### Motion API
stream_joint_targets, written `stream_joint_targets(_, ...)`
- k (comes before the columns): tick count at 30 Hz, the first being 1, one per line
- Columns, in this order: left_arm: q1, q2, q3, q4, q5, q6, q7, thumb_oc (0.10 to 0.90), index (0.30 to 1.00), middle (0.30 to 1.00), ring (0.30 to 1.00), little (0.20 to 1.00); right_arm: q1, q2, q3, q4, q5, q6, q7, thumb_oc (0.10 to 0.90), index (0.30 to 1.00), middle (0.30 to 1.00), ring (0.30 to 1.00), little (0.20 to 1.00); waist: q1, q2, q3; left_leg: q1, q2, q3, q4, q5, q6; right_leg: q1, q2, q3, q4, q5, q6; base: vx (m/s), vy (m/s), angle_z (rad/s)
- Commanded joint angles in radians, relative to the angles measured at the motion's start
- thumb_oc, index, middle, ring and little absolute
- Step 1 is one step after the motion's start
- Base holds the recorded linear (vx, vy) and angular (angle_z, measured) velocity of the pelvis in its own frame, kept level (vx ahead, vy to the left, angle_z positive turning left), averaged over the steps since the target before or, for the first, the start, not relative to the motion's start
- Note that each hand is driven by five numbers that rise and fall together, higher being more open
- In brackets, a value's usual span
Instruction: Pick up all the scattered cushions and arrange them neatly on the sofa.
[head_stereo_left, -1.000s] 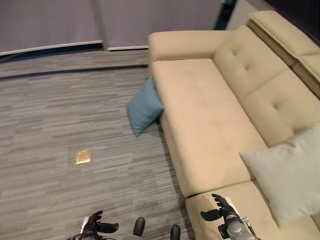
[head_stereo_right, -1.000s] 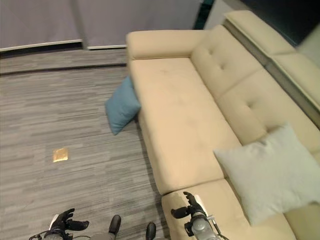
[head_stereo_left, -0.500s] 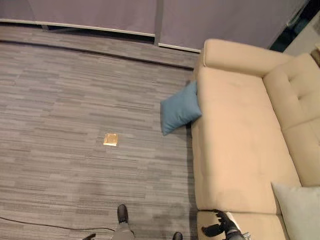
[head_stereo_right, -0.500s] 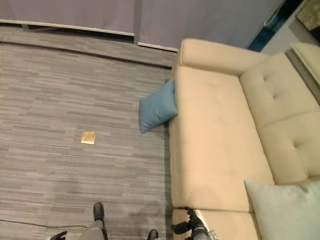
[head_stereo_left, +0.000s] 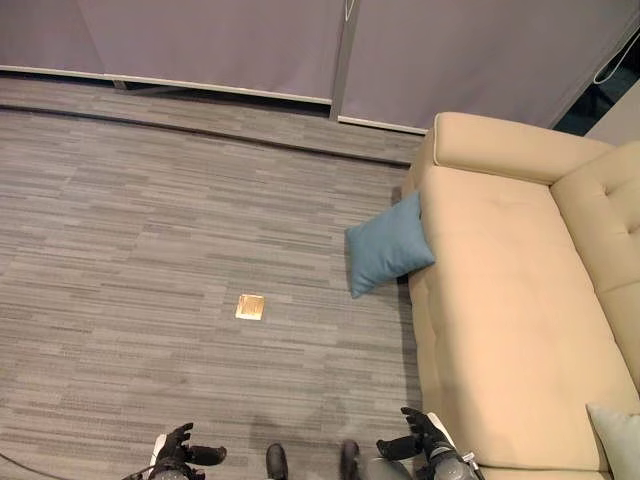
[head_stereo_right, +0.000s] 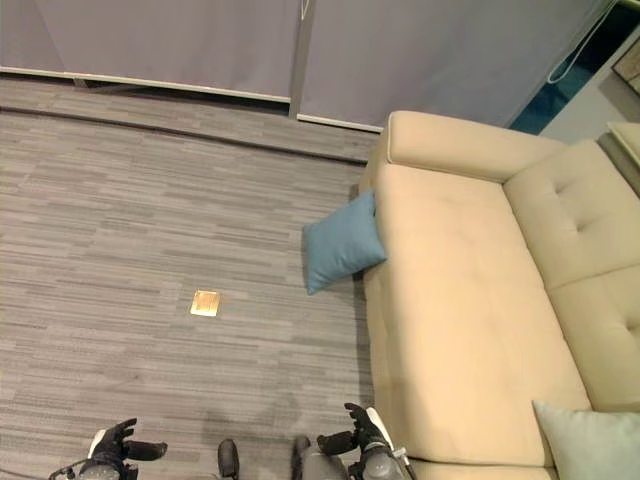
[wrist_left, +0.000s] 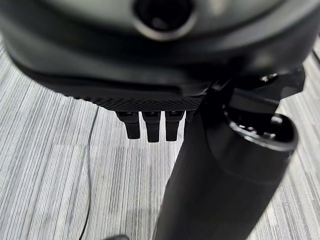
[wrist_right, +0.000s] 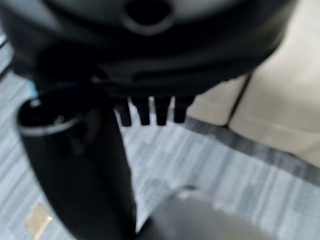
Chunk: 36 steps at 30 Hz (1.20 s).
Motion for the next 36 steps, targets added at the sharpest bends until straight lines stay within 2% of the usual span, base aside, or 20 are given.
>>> stream_joint_targets(1,0.022,0.019,0.009,0.005,0.032,-0.008,0.006,0.800,0.900,0.900,0.900,0.900,-0.015,-0.070,-0.006,0.001,0.008,-0.013,-0.027,0.800,0.900,0.900,0.900,0.900,-0.024,0.001,0.013,0.001,-0.004,-0.079,0.011,-0.056,-0.107,0.063,0.024,-0.013,-0.123,0.094,0.019,0.25,-0.011,0.53)
stream_joint_targets(2,0.026,0.011,0.000,0.015,0.047,-0.008,0.002,0.800,0.900,0.900,0.900,0.900,-0.006,-0.079,-0.015,0.002,0.008,-0.013,-0.028,0.800,0.900,0.900,0.900,0.900,-0.038,-0.001,0.014,0.010,-0.022,-0.113,0.027,-0.067,-0.104,0.063,0.032,0.023,-0.139,0.103,0.022,0.26,-0.016,0.84)
stream_joint_targets(4,0.035,0.001,-0.008,0.030,0.065,-0.008,0.004,0.800,0.900,0.900,0.900,0.900,0.007,-0.081,-0.022,0.003,0.006,-0.014,-0.031,0.800,0.900,0.900,0.900,0.900,-0.043,-0.003,0.002,0.028,-0.040,-0.128,0.032,-0.097,-0.102,0.101,0.030,0.038,-0.175,0.107,0.013,0.30,-0.029,1.11)
stream_joint_targets(7,0.050,-0.017,-0.017,0.037,0.078,-0.003,0.003,0.800,0.900,0.900,0.900,0.900,0.028,-0.087,-0.036,0.002,0.008,-0.014,-0.028,0.800,0.900,0.900,0.900,0.900,-0.065,0.008,-0.024,0.034,-0.034,-0.119,0.091,-0.143,-0.128,0.143,0.025,0.020,-0.189,0.097,-0.003,0.29,-0.071,0.64)
stream_joint_targets(9,0.051,-0.024,-0.021,0.026,0.075,-0.004,0.008,0.800,0.900,0.900,0.900,0.900,0.032,-0.095,-0.038,-0.008,0.010,-0.017,-0.031,0.800,0.900,0.900,0.900,0.900,-0.075,0.009,-0.021,0.008,-0.038,-0.098,0.224,-0.141,-0.168,0.178,0.017,0.007,-0.198,0.089,-0.014,0.21,-0.055,0.45)
stream_joint_targets(11,0.048,-0.022,-0.023,0.014,0.064,-0.005,0.010,0.800,0.900,0.900,0.900,0.900,0.030,-0.103,-0.036,-0.010,0.013,-0.015,-0.029,0.800,0.900,0.900,0.900,0.900,-0.069,-0.008,-0.008,-0.067,-0.013,-0.060,0.384,-0.108,-0.204,0.215,-0.002,-0.001,-0.204,0.073,-0.026,0.15,-0.043,0.39)
stream_joint_targets(12,0.045,-0.022,-0.026,0.010,0.060,-0.003,0.012,0.800,0.900,0.900,0.900,0.900,0.029,-0.105,-0.036,-0.006,0.018,-0.013,-0.028,0.800,0.900,0.900,0.900,0.900,-0.068,-0.016,-0.005,-0.095,0.011,-0.026,0.420,-0.101,-0.207,0.230,-0.011,-0.005,-0.208,0.065,-0.031,0.09,-0.021,0.17)
stream_joint_targets(13,0.045,-0.022,-0.026,0.009,0.060,-0.003,0.012,0.800,0.900,0.900,0.900,0.900,0.029,-0.105,-0.036,-0.006,0.018,-0.013,-0.028,0.800,0.900,0.900,0.900,0.900,-0.067,-0.014,-0.005,-0.098,0.013,-0.026,0.427,-0.105,-0.208,0.229,-0.009,-0.005,-0.208,0.065,-0.032,0.18,-0.010,0.08)
stream_joint_targets(14,0.041,-0.020,-0.034,0.000,0.059,-0.001,0.006,0.800,0.900,0.900,0.900,0.900,0.026,-0.104,-0.031,0.002,0.024,-0.010,-0.025,0.800,0.900,0.900,0.900,0.900,-0.054,-0.029,-0.005,-0.151,0.049,0.016,0.435,-0.133,-0.179,0.255,-0.021,-0.006,-0.216,0.044,-0.035,0.13,-0.002,-0.02)
stream_joint_targets(15,0.041,-0.020,-0.034,0.000,0.059,-0.001,0.006,0.800,0.900,0.900,0.900,0.900,0.026,-0.104,-0.031,0.002,0.024,-0.010,-0.025,0.800,0.900,0.900,0.900,0.900,-0.054,-0.028,-0.005,-0.151,0.049,0.016,0.436,-0.133,-0.179,0.255,-0.021,-0.006,-0.216,0.044,-0.035,0.29,0.022,0.03)
stream_joint_targets(16,0.041,-0.017,-0.036,0.000,0.059,0.002,0.005,0.800,0.900,0.900,0.900,0.900,0.022,-0.101,-0.027,0.009,0.028,-0.006,-0.024,0.800,0.900,0.900,0.900,0.900,-0.040,-0.034,-0.010,-0.186,0.052,-0.006,0.366,-0.133,-0.162,0.270,-0.016,0.015,-0.227,0.033,-0.031,0.27,0.052,-0.10)
stream_joint_targets(19,0.043,-0.015,-0.044,0.003,0.063,0.001,0.003,0.800,0.900,0.900,0.900,0.900,0.022,-0.095,-0.021,0.017,0.025,-0.007,-0.031,0.800,0.900,0.900,0.900,0.900,-0.015,-0.025,-0.010,-0.243,0.062,-0.092,0.231,-0.025,-0.174,0.302,0.010,0.061,-0.243,0.010,-0.029,0.30,0.119,-0.31)
stream_joint_targets(21,0.036,-0.015,-0.049,0.003,0.048,-0.002,0.003,0.800,0.900,0.900,0.900,0.900,0.018,-0.098,-0.018,0.020,0.021,-0.008,-0.038,0.800,0.900,0.900,0.900,0.900,0.007,-0.025,-0.002,-0.294,0.056,-0.189,0.160,0.022,-0.186,0.328,0.027,0.113,-0.241,-0.009,-0.030,0.29,0.163,-0.62)
stream_joint_targets(22,0.033,-0.016,-0.051,0.006,0.044,-0.004,0.003,0.800,0.900,0.900,0.900,0.900,0.017,-0.098,-0.018,0.024,0.016,-0.008,-0.041,0.800,0.900,0.900,0.900,0.900,0.010,-0.022,-0.001,-0.294,0.056,-0.210,0.146,0.036,-0.187,0.338,0.033,0.127,-0.235,-0.020,-0.030,0.27,0.188,-0.74)
stream_joint_targets(24,0.036,-0.021,-0.053,0.016,0.057,0.001,0.001,0.800,0.900,0.900,0.900,0.900,0.014,-0.094,-0.026,0.036,0.014,-0.007,-0.039,0.800,0.900,0.900,0.900,0.900,0.011,-0.015,-0.014,-0.270,0.060,-0.203,0.131,0.041,-0.179,0.350,0.026,0.144,-0.205,-0.040,-0.022,0.30,0.257,-0.96)
stream_joint_targets(28,0.035,-0.021,-0.055,0.016,0.067,0.000,-0.001,0.800,0.900,0.900,0.900,0.900,0.017,-0.082,-0.036,0.027,0.019,-0.008,-0.027,0.800,0.900,0.900,0.900,0.900,0.010,-0.013,-0.026,-0.234,0.044,-0.183,0.136,0.025,-0.149,0.324,0.005,0.169,-0.073,-0.037,0.001,0.20,0.199,-0.60)
stream_joint_targets(29,0.030,-0.017,-0.055,0.014,0.067,0.003,-0.005,0.800,0.900,0.900,0.900,0.900,0.016,-0.078,-0.036,0.022,0.020,-0.007,-0.023,0.800,0.900,0.900,0.900,0.900,0.012,-0.013,-0.026,-0.211,0.039,-0.171,0.122,0.019,-0.139,0.299,-0.008,0.167,-0.007,-0.020,0.013,0.23,0.243,-0.54)
stream_joint_targets(31,0.016,-0.002,-0.051,-0.003,0.059,0.002,0.004,0.800,0.900,0.900,0.900,0.900,-0.006,-0.070,-0.024,0.001,0.017,-0.004,-0.022,0.800,0.900,0.900,0.900,0.900,0.002,-0.005,-0.003,-0.156,0.041,-0.133,0.114,-0.002,-0.106,0.201,-0.037,0.155,0.194,0.098,0.039,0.22,0.254,-0.45)
stream_joint_targets(33,0.011,0.001,-0.047,-0.009,0.048,-0.002,0.002,0.800,0.900,0.900,0.900,0.900,-0.010,-0.066,-0.022,-0.014,0.019,-0.004,-0.020,0.800,0.900,0.900,0.900,0.900,0.002,0.002,-0.001,-0.111,0.040,-0.118,0.101,-0.029,-0.098,0.163,-0.056,0.115,0.223,0.091,0.030,0.23,0.193,-0.51)
stream_joint_targets(36,0.012,0.001,-0.041,-0.014,0.033,-0.005,0.002,0.800,0.900,0.900,0.900,0.900,-0.017,-0.073,-0.014,-0.019,0.018,-0.004,-0.019,0.800,0.900,0.900,0.900,0.900,-0.003,0.003,0.003,-0.077,0.027,-0.122,0.103,-0.057,-0.092,0.127,-0.044,0.086,0.166,0.072,0.017,0.24,0.083,-0.30)
